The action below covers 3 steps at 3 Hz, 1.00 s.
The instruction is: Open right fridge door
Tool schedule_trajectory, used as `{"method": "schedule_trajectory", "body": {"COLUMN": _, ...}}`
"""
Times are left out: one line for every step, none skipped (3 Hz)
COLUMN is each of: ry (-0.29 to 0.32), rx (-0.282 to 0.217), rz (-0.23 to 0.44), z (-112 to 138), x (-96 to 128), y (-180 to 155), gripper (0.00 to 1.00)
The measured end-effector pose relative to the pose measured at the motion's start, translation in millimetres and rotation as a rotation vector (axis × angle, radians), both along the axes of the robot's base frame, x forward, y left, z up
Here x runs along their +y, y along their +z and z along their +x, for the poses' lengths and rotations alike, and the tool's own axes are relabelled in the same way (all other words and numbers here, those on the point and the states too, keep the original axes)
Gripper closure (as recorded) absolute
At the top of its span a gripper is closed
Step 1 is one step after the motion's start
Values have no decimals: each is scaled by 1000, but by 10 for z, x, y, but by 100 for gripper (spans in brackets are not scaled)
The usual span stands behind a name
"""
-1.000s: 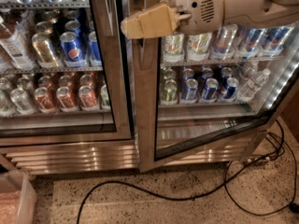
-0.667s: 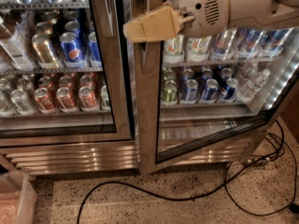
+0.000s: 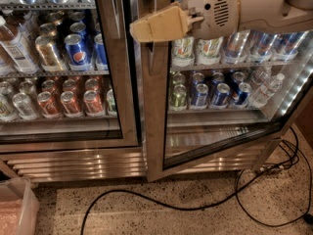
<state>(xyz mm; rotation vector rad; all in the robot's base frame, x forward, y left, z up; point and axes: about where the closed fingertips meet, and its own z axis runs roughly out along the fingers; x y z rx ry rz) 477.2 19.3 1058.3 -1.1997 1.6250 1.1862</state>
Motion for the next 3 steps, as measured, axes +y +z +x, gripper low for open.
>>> {"method": "schedule_trajectory", "body": {"ry": -20, "rx": 18, "rz": -13, "z": -50, "x": -40, "y": 6, "gripper": 100}}
{"method": "schedule_trajectory", "body": {"ry": -20, "rx": 18, "rz": -13, "z": -73, "x": -46, "y": -6, "gripper": 100}}
{"method": "schedule_trajectory", "body": {"ry": -42, "rx": 37, "rz": -28, "z": -179, "x": -77, "y": 6, "gripper": 100}}
